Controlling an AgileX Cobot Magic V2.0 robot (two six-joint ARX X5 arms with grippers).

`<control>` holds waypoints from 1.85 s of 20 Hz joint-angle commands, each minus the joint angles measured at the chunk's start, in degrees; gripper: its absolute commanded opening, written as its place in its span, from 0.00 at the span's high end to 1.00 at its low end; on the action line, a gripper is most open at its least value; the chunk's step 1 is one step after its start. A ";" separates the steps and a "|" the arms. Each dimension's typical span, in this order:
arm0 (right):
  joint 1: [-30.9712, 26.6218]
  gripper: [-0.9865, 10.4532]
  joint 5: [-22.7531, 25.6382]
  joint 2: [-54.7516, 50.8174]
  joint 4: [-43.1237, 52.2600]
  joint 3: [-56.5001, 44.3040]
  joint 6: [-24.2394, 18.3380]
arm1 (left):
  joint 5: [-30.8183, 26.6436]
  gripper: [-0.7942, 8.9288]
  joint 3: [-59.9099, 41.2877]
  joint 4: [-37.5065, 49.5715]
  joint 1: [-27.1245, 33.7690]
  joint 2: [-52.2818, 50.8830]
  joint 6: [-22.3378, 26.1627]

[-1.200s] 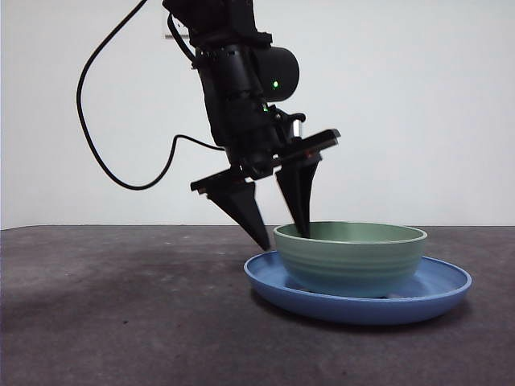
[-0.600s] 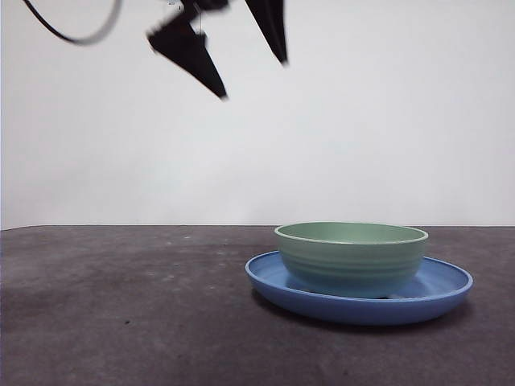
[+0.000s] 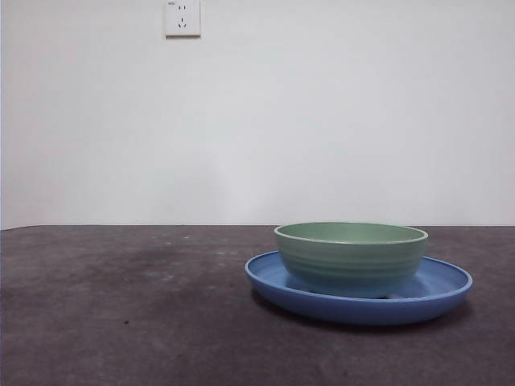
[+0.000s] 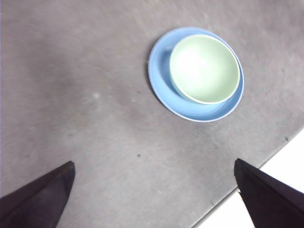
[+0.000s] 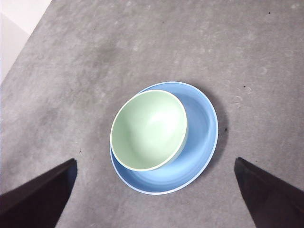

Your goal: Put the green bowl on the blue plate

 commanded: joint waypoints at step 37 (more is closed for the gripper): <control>7.85 0.78 5.18 52.22 20.28 0.90 -7.72 | 2.34 0.27 -26.53 10.38 0.22 -31.15 -9.44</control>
